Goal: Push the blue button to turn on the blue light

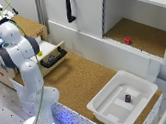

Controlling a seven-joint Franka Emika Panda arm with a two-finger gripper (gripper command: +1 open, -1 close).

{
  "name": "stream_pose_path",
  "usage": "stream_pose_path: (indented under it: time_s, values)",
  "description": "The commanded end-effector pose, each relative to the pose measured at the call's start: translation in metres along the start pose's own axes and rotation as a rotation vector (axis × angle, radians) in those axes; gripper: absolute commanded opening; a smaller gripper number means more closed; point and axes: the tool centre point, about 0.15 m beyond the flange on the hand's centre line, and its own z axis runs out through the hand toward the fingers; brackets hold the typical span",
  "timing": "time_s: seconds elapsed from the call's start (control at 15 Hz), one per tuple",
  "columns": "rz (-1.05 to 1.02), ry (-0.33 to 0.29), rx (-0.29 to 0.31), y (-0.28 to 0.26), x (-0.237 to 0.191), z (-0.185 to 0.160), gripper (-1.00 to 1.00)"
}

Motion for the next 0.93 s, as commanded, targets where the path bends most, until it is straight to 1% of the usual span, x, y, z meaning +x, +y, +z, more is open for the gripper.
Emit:
stream_pose_path:
  time_s: [0.0, 0.2, 0.27, 0.47, 0.6, 0.67, 0.87]
  values:
    - [0.078, 0.118, 0.035, 0.027, -0.048, -0.008, 1.00]
    - [0.053, 0.189, 0.050, 0.043, -0.086, -0.012, 1.00]
    - [0.040, 0.218, 0.064, 0.051, -0.104, -0.013, 1.00]
    - [0.052, 0.258, 0.083, 0.066, -0.153, -0.009, 1.00]
    - [0.075, 0.265, 0.089, 0.076, -0.196, -0.003, 1.00]
    - [0.088, 0.253, 0.083, 0.080, -0.219, -0.001, 1.00]
    - [0.177, 0.251, 0.070, 0.101, -0.302, -0.003, 1.00]
